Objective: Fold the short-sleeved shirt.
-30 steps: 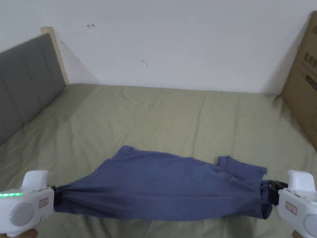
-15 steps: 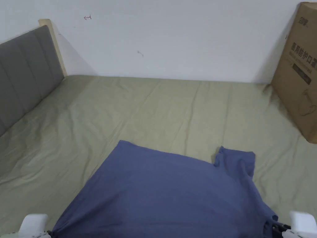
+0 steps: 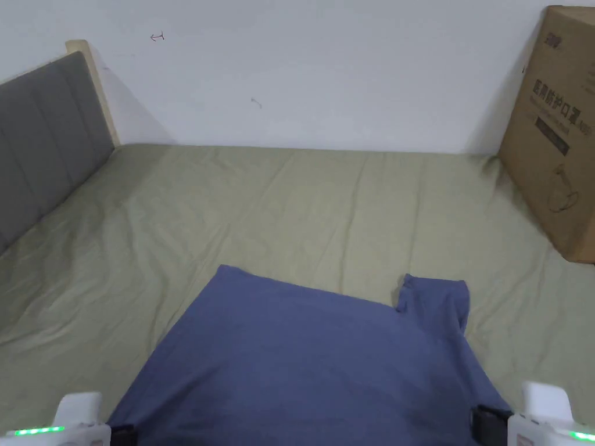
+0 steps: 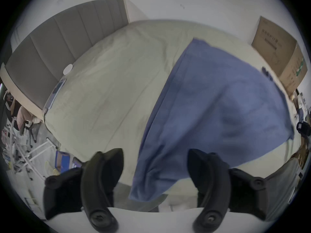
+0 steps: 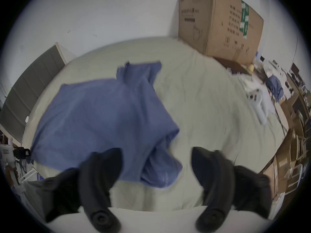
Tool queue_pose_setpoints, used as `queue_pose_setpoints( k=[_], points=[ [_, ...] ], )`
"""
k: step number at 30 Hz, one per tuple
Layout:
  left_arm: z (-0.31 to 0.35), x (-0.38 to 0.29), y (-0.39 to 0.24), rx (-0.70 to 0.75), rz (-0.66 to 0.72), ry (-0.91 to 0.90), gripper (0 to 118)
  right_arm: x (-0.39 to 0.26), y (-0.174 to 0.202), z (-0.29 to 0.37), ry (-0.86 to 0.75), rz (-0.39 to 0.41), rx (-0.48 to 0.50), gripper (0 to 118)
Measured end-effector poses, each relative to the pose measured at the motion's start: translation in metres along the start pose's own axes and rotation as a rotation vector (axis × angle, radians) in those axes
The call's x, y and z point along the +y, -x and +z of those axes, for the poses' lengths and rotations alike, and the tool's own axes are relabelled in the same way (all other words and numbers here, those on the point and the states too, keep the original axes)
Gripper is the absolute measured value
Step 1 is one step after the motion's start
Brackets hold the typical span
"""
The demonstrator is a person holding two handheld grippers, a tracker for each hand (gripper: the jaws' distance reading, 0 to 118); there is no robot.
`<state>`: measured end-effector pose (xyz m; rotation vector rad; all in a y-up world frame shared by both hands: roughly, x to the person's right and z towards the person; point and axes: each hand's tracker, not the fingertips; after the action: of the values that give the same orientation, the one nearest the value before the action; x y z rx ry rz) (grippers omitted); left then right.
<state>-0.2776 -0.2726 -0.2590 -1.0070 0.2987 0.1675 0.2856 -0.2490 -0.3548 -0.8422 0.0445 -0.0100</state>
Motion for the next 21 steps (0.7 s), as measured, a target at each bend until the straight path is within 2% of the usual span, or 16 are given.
queue_pose_setpoints(
  k=[4, 10, 15, 17, 18, 19, 20, 21],
  points=[
    [0.044, 0.038, -0.024, -0.087, -0.014, -0.171, 84, 0.042, 0.012, 0.044, -0.207, 0.004, -0.003, 102],
    [0.114, 0.088, -0.072, -0.147, -0.077, -0.565, 84, 0.087, 0.026, 0.116, -0.522, -0.018, -0.030, 102],
    [0.141, 0.110, -0.110, -0.155, -0.095, -0.804, 84, 0.100, 0.036, 0.142, -0.648, 0.001, -0.072, 102],
    [0.145, 0.115, -0.124, -0.162, -0.073, -0.852, 82, 0.100, 0.039, 0.145, -0.683, 0.015, -0.067, 98],
    [0.145, 0.117, -0.129, -0.165, -0.067, -0.869, 76, 0.099, 0.041, 0.146, -0.695, 0.020, -0.068, 84],
    [0.143, 0.119, -0.132, -0.180, -0.072, -0.885, 62, 0.098, 0.043, 0.146, -0.706, 0.025, -0.072, 61],
    [0.140, 0.120, -0.135, -0.195, -0.082, -0.895, 36, 0.099, 0.045, 0.144, -0.717, 0.030, -0.089, 37],
    [0.137, 0.122, -0.139, -0.198, -0.093, -0.886, 0, 0.099, 0.046, 0.142, -0.722, 0.038, -0.100, 7]
  ],
)
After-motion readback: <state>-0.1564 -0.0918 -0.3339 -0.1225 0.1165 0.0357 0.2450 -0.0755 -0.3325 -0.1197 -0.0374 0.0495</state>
